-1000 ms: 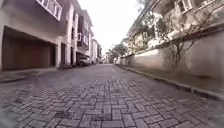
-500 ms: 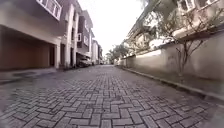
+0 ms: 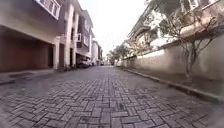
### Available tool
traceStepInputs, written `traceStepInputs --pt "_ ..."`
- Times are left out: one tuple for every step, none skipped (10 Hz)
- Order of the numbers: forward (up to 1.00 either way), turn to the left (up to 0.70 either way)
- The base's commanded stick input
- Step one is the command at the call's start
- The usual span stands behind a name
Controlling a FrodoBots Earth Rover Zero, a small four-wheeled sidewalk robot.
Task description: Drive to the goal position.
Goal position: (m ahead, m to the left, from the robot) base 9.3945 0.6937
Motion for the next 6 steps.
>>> traceStepInputs --pt "0.69 0.03" --pt "0.69 0.03" --pt "0.69 0.03" --pt "0.69 0.03" --pt "0.69 0.03" --pt "0.69 0.03"
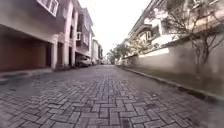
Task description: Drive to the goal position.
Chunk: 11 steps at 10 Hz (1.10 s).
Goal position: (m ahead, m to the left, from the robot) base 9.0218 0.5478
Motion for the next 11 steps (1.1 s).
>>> traceStepInputs --pt "0.69 0.03" --pt "0.69 0.03" --pt "0.69 0.03" --pt "0.69 0.03" --pt "0.69 0.03" --pt "0.69 0.03" --pt "0.69 0.03" --pt "0.69 0.03" --pt "0.69 0.03" --pt "0.69 0.03" --pt "0.69 0.03"
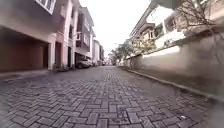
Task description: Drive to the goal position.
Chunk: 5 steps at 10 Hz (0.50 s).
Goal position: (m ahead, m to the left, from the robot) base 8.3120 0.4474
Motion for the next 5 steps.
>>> traceStepInputs --pt "0.69 0.03" --pt "0.69 0.03" --pt "0.69 0.03" --pt "0.69 0.03" --pt "0.69 0.03"
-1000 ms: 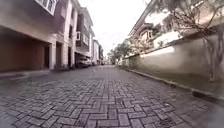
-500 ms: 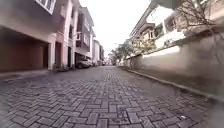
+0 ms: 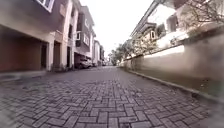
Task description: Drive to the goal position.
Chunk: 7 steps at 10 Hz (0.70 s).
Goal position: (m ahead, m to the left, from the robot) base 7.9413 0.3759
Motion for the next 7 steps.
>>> traceStepInputs --pt "0.69 0.03" --pt "0.69 0.03" --pt "0.69 0.03" --pt "0.69 0.03" --pt "0.69 0.03" --pt "0.69 0.03" --pt "0.69 0.03"
